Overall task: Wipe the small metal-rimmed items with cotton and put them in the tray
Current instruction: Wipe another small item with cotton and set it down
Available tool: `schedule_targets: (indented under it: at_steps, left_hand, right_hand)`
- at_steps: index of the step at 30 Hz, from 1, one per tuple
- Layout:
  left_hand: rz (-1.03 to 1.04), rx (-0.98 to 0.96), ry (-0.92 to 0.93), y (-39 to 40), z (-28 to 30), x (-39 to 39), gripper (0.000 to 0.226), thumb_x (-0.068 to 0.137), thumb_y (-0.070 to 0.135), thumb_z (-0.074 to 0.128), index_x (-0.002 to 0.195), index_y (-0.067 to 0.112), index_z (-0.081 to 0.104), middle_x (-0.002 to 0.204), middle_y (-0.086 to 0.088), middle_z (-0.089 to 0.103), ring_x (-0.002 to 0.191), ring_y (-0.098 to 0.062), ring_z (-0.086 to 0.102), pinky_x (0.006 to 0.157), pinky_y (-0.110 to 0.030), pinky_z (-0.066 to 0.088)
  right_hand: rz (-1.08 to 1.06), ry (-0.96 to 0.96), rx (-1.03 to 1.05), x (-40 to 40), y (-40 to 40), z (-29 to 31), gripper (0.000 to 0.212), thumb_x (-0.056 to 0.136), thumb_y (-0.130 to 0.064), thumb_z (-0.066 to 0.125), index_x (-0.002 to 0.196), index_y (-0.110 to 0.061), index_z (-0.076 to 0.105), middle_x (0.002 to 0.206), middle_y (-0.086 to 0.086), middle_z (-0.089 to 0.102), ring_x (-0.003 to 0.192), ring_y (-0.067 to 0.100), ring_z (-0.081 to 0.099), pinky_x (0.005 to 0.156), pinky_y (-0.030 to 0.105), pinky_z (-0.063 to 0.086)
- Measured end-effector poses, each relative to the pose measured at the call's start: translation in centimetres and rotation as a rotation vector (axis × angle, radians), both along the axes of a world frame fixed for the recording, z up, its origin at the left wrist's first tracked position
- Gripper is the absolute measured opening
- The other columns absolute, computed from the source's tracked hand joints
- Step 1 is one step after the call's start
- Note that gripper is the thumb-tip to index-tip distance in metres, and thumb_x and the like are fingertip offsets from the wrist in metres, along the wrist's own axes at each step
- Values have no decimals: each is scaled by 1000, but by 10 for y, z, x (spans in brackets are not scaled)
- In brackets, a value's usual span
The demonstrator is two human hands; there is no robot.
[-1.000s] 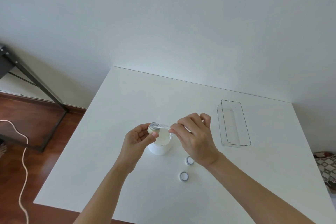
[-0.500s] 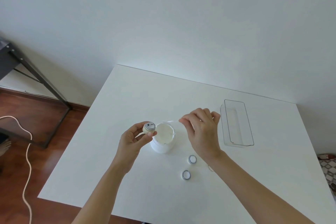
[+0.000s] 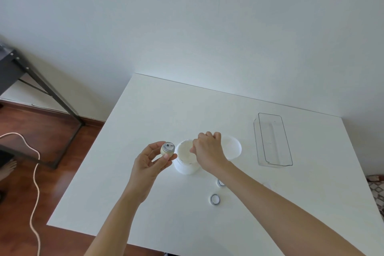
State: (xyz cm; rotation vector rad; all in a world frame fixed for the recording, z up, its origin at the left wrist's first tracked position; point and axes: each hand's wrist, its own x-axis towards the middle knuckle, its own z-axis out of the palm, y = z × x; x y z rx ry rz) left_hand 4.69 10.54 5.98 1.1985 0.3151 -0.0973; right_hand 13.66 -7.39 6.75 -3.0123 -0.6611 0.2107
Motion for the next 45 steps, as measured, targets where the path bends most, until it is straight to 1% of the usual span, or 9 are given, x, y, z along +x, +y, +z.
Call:
schedule_targets:
  at_steps: [3, 7, 13, 18, 22, 26, 31, 38, 45]
  left_hand:
    - [-13, 19, 8, 1, -1, 0, 37, 80, 21, 77, 116, 16, 68, 118, -3, 73, 104, -27, 74, 83, -24, 57]
    - [-36, 96, 36, -1, -4, 2, 36, 82, 8, 80, 114, 21, 70, 116, 3, 74, 100, -21, 74, 91, -30, 53]
    - [-13, 170, 54, -9, -5, 9, 34, 84, 3, 77, 111, 21, 68, 107, 6, 75, 82, -11, 74, 78, -25, 55]
    - [-47, 195, 46, -15, -4, 14, 29, 85, 3, 76, 110, 17, 69, 107, 2, 76, 85, -17, 74, 90, -37, 54]
    - [-82, 180, 30, -20, 2, 18, 29, 86, 3, 76, 110, 18, 70, 106, 2, 77, 85, -18, 72, 93, -40, 53]
    - [-109, 158, 2, -25, 8, 21, 34, 78, 18, 78, 111, 19, 70, 104, 1, 78, 86, -16, 73, 90, -36, 53]
    - [-124, 137, -34, -27, 10, 22, 34, 78, 23, 76, 112, 21, 71, 104, 0, 78, 89, -17, 74, 84, -29, 58]
    - [-104, 78, -52, -25, 11, 21, 21, 88, 16, 73, 108, 23, 75, 100, -4, 79, 88, -17, 75, 80, -23, 58]
    - [-83, 73, -47, -23, 10, 23, 31, 82, 23, 72, 112, 17, 73, 104, -6, 79, 94, -22, 76, 83, -24, 58]
  right_hand:
    - [-142, 75, 77, 1, -8, 3, 24, 98, -28, 48, 83, -16, 62, 86, 0, 54, 89, 24, 51, 78, 34, 22]
    - [-391, 219, 245, 5, -23, 10, 38, 95, -28, 51, 60, -17, 42, 71, 0, 53, 74, 24, 50, 74, 36, 23]
    - [-637, 347, 432, 5, -42, 31, 32, 92, -32, 57, 70, -10, 62, 66, 1, 49, 67, 22, 48, 71, 31, 26]
    - [-690, 358, 605, 3, -53, 57, 32, 91, -31, 60, 86, 0, 68, 61, -2, 47, 62, 17, 44, 75, 34, 28]
    - [-647, 309, 744, -2, -51, 75, 30, 91, -31, 62, 81, -3, 70, 53, -7, 44, 57, 14, 43, 76, 35, 32]
    - [-543, 126, 738, -11, -39, 83, 26, 90, -31, 63, 71, -13, 66, 58, -10, 52, 61, 6, 49, 82, 36, 36]
    - [-292, -228, 645, -22, -27, 80, 17, 90, -28, 65, 77, -19, 69, 79, -7, 60, 79, 15, 56, 80, 30, 21]
    - [155, -848, 361, -27, -33, 73, 23, 90, -29, 66, 68, -24, 66, 70, -9, 58, 70, 16, 56, 76, 34, 26]
    - [175, -973, 355, -32, -39, 71, 23, 86, -30, 72, 64, -26, 65, 67, -12, 57, 74, 13, 50, 74, 34, 25]
